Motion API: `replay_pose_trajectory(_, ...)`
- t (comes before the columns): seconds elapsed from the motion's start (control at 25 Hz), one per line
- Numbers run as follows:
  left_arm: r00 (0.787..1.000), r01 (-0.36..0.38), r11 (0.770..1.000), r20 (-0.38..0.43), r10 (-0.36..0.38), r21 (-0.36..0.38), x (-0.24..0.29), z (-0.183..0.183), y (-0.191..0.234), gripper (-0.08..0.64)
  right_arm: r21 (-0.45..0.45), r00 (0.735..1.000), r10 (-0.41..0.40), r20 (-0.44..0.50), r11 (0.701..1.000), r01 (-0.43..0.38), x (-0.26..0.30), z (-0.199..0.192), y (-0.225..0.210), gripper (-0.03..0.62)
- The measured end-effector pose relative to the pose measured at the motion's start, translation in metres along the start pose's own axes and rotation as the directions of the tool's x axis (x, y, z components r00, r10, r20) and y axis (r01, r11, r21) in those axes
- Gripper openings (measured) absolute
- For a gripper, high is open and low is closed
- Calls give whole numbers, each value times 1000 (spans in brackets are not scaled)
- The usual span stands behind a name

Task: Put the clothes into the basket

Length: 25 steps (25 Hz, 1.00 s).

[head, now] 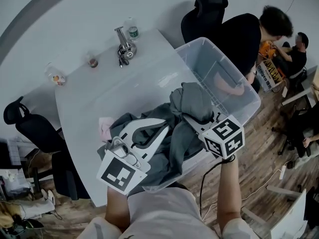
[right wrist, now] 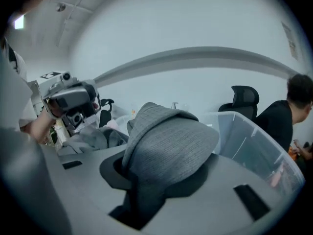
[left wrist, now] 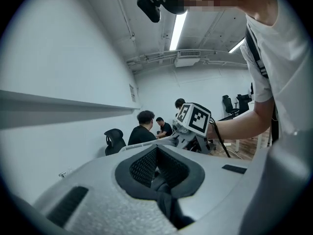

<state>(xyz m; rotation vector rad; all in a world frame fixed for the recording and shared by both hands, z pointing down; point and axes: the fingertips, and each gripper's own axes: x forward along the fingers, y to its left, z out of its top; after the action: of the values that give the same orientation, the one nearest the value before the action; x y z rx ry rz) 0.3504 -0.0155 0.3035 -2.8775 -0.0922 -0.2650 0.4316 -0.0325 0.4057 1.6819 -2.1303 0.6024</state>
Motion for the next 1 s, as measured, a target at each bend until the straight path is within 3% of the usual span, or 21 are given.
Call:
replay_pose_trajectory(0.28,1000,16,999,-21,-16,-38,3,-18,-2,5,-94,979,-9,-204,995,-11,21,-45,9,124)
replay_pose_trajectory(0.56,999,34,997,-31,-36,-71,7,-28,-4,5,-187,945,-7,-326,981,-57,28,-69,23,126)
replay_pose_trajectory(1.0,998,48,995,-40,-52,-88,6,-37,-7,5,-384,877,-82,-473,915,-122,33,-96,38,142)
